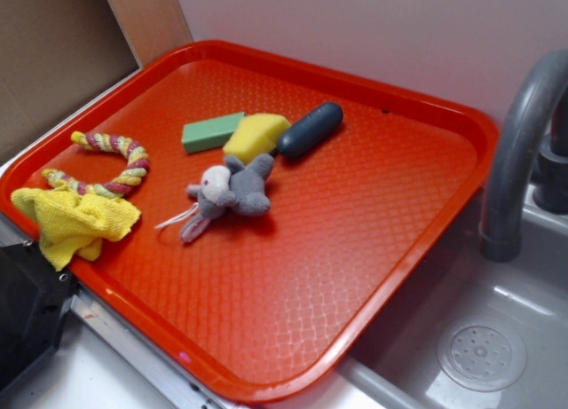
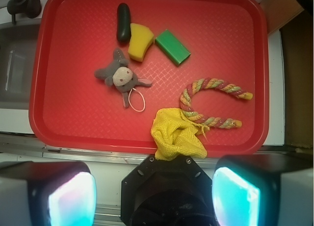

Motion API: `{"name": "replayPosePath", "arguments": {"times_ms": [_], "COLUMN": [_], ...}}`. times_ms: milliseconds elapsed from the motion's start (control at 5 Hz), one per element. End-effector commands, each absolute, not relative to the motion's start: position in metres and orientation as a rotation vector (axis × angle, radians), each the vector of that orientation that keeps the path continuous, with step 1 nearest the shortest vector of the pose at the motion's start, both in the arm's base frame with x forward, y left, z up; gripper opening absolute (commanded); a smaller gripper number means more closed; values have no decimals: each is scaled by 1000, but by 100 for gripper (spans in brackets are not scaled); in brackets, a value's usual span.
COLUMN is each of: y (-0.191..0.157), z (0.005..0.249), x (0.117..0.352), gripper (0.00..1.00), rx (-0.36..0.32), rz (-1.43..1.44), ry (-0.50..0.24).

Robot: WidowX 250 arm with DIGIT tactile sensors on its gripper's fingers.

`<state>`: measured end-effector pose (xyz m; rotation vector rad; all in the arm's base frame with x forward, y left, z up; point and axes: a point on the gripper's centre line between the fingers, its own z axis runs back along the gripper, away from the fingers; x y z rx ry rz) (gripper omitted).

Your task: Grab the green block.

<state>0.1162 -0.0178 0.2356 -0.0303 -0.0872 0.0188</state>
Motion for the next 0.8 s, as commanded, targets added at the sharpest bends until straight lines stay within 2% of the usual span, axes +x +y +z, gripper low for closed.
{"name": "replayPosePath", "arguments": {"times_ms": [0, 400, 600], "y": [-18, -9, -4], "z": [236, 216, 197], "x": [116, 148, 167], "gripper": [100, 100, 100], "rx": [-30, 0, 21], "rz": [19, -295, -437], "ry": [-87, -169, -187]}}
